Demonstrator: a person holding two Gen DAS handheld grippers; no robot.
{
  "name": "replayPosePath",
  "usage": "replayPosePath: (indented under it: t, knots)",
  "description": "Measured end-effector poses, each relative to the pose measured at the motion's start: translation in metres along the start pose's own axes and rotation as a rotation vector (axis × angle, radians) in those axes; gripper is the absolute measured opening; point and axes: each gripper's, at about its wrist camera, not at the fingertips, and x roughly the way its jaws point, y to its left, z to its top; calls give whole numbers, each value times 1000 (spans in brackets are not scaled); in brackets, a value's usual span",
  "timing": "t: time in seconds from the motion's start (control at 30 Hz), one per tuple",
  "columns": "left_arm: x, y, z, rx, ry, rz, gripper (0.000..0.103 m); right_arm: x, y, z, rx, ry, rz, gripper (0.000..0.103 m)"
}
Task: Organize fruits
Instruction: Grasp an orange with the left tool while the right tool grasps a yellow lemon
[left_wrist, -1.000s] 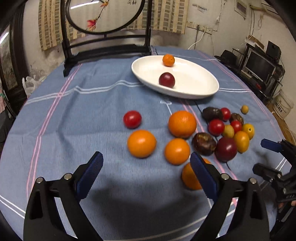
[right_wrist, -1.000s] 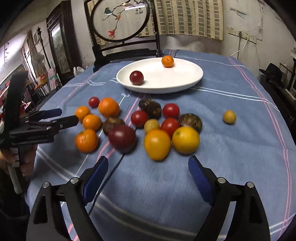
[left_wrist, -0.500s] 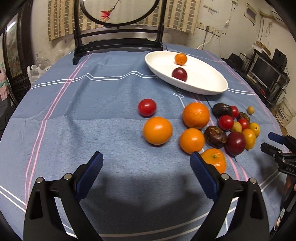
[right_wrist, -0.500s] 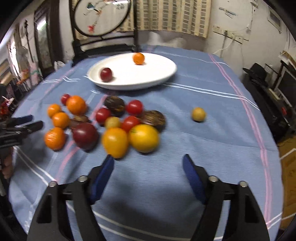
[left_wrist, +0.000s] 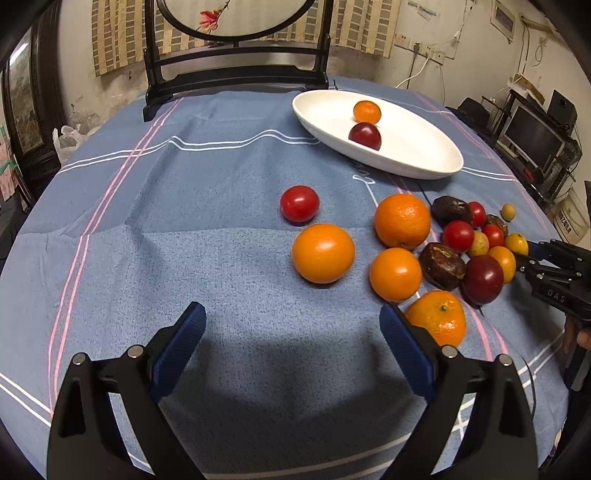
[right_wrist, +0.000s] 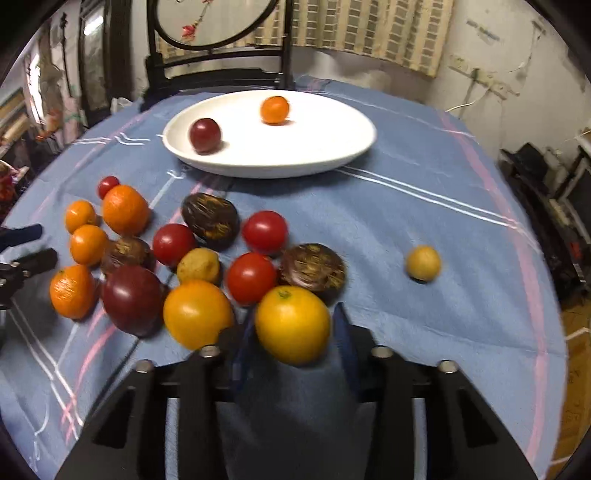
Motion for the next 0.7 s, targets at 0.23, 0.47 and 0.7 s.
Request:
replayPosePath:
  t: [0.23,0.47,0.7]
  knots:
    - [8,4,10,-21,13,21,93,-10,-11,-10,94,-16,76,38]
    - [30,-3,19,-9,59,41,80,-25,-2,-18,86,-50,110,38]
    - [38,-23,35,87,37,34,37,-29,-4,-20,91,-62,120,38]
